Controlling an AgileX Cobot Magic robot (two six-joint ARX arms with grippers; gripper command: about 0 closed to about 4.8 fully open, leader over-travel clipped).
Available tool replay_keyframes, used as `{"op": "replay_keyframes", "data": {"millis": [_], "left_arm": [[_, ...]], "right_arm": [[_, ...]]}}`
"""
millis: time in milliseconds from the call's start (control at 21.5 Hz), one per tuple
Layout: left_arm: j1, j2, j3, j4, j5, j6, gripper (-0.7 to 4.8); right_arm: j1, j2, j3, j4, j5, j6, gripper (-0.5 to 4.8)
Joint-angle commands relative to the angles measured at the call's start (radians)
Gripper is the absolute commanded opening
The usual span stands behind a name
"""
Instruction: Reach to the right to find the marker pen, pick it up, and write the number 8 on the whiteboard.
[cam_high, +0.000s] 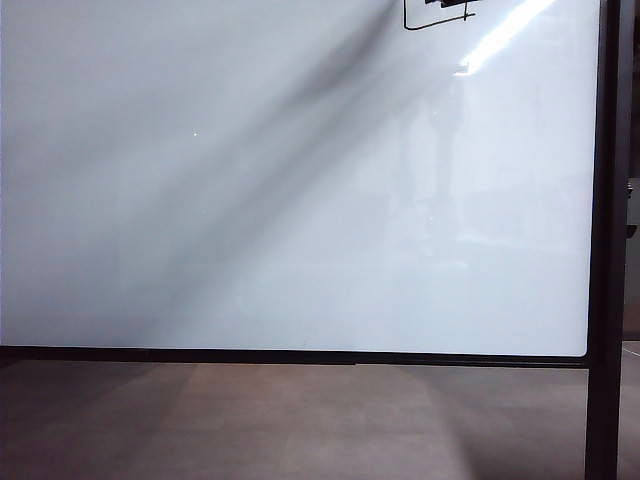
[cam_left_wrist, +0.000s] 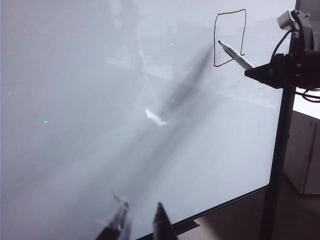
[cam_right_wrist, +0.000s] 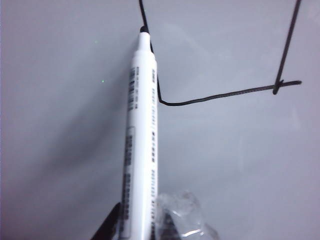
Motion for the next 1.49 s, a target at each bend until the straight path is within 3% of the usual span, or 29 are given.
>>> {"op": "replay_keyframes", "data": {"millis": [46, 650, 976, 1487], "left_arm": [[0.002, 0.001, 0.005, 0.005, 0.001, 0.003, 0.66], [0.002, 0.001, 0.005, -0.001, 0.001, 0.003, 0.66], [0.002, 0.001, 0.005, -0.002, 0.001, 0.003, 0.66], [0.002, 0.001, 0.005, -0.002, 0.001, 0.003, 0.66]], "right_arm": [[0.003, 0.004, 0.007, 0.067, -0.007, 0.005, -0.07], [0.003, 0.038, 0.05, 0.023, -0.021, 0.008, -0.07], [-0.006, 0.037, 0.05, 0.004, 0.092, 0.008, -0.07], [-0.083, 0.001, 0.05, -0.035, 0.111, 0.024, -0.07]]}}
